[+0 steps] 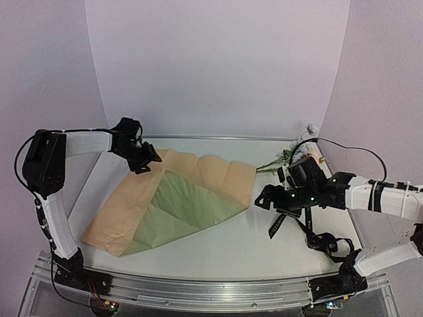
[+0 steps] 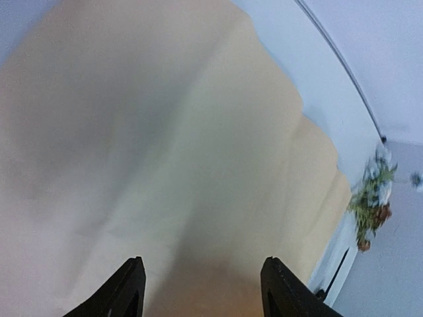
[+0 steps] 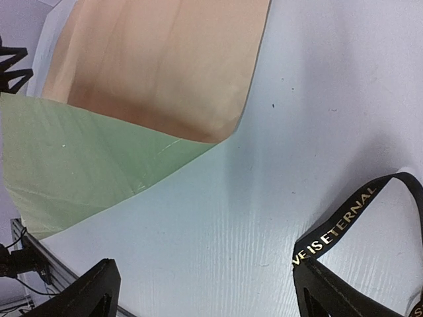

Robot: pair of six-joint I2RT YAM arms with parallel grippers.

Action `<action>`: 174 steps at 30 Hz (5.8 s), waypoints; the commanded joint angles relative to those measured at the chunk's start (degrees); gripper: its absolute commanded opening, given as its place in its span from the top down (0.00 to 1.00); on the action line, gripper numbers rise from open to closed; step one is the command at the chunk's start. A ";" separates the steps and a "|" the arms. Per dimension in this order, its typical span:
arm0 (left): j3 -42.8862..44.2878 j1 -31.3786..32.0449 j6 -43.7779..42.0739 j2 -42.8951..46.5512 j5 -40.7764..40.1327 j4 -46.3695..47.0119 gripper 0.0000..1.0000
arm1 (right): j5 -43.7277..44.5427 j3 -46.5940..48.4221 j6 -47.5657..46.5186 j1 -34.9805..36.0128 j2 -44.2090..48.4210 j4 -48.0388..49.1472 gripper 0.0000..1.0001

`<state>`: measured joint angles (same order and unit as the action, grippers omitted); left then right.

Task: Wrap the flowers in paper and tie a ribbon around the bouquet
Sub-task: Unfold the folded wrapping paper at the center of the board, then adjust the flattened wrapping paper at the center of the board, then rotate the fake flower at the corner of the board.

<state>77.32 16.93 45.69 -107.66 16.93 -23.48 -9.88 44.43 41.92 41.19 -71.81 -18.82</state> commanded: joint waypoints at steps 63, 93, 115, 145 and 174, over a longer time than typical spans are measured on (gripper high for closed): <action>-26.77 4.93 7.73 9.73 -18.64 -0.41 0.55 | 3.28 7.28 14.97 2.63 -27.78 13.79 0.27; -0.41 3.40 -13.78 3.39 -11.49 -3.71 0.29 | 21.74 21.93 11.72 -3.42 -20.95 -10.75 0.11; -2.34 22.88 -13.97 2.37 -9.47 -3.25 0.32 | 27.30 74.26 16.89 -17.24 -61.25 -26.06 0.18; -6.99 23.13 -9.26 3.33 -11.46 -5.18 0.34 | 8.11 58.59 16.06 -21.18 -59.18 -17.85 0.60; -13.91 28.88 -15.26 -1.55 -7.97 -4.06 0.37 | 8.81 29.34 1.29 -21.15 -25.81 -30.10 0.31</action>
<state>67.25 44.12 32.27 -109.28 8.96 -24.24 -5.19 77.02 45.33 20.12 -100.64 -45.50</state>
